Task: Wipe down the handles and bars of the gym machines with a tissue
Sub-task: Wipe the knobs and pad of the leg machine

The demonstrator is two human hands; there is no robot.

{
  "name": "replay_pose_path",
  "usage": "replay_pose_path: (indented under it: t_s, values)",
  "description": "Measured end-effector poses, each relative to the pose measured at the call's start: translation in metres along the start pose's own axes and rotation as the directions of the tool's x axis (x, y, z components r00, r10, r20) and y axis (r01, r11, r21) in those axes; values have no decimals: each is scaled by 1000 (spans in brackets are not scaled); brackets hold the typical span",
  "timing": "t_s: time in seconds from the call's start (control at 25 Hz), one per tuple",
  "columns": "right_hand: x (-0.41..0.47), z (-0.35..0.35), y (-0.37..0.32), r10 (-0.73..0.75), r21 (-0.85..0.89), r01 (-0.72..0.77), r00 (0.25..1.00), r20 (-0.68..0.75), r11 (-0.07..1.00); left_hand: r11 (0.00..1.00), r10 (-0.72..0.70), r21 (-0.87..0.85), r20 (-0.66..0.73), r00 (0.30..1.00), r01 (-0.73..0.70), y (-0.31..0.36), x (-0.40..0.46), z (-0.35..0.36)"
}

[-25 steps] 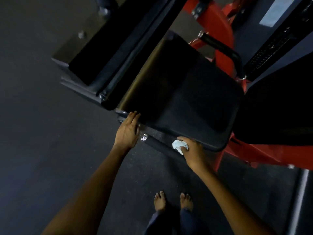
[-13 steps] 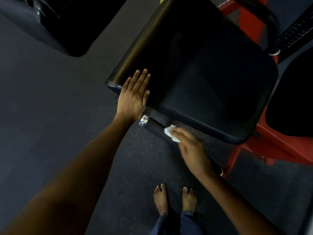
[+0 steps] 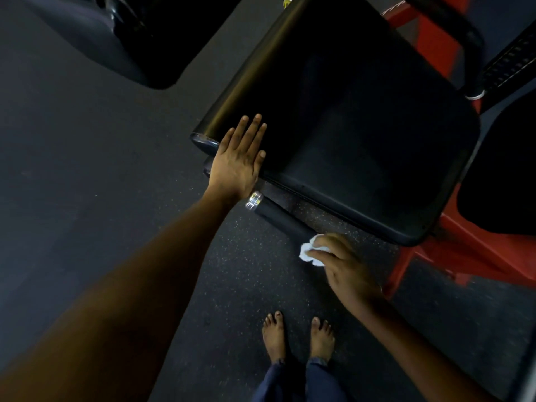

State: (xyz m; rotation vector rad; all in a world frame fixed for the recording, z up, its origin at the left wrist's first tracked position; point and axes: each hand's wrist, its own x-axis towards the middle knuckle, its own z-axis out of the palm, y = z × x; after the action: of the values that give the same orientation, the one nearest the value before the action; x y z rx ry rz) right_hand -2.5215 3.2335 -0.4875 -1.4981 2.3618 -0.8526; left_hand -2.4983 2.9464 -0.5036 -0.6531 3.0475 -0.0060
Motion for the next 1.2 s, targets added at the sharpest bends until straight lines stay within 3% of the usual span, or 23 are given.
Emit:
replay_pose_path:
  t_s: [0.12, 0.24, 0.32, 0.48, 0.56, 0.64, 0.76, 0.92, 1.0, 1.12, 1.2]
  values:
    - [46, 11, -28, 76, 76, -69, 992, -97, 995, 1000, -3, 11, -9, 1000, 3, 1, 0, 0]
    - [106, 33, -51, -47, 148, 41, 998, 38, 988, 1000, 13, -14, 0, 1000, -13, 0, 0, -2]
    - [85, 30, -33, -65, 120, 63, 998, 17, 991, 1000, 11, -12, 15, 1000, -11, 2, -1, -4]
    - [7, 7, -19, 229, 149, -212, 968, -106, 966, 1000, -29, 3, 27, 999, 29, 7, -3, -7]
    - [45, 14, -31, 262, 223, -234, 959, -105, 946, 1000, -31, -3, 6, 999, 31, 8, -3, -7]
    - [97, 28, -50, 201, 289, -184, 979, -30, 939, 1000, -12, -16, -6, 1000, 12, 7, -2, -6]
    - [103, 32, -43, 169, 329, -135, 983, -77, 935, 1000, 0, -12, 18, 1000, 0, 5, -2, -6]
    - [19, 7, -15, 448, 253, -407, 884, -131, 878, 999, -37, -5, 43, 998, 37, 9, -2, -7]
    - [39, 10, -27, 385, 246, -338, 905, -180, 909, 999, -37, 0, 34, 999, 37, 10, -2, -6]
    - [109, 30, -58, 57, 237, -36, 995, -84, 971, 1000, -24, 13, 34, 999, 24, 7, -1, -7]
    - [110, 35, -52, 37, 265, -14, 996, -81, 964, 1000, -23, 15, 64, 998, 22, 8, 0, -9]
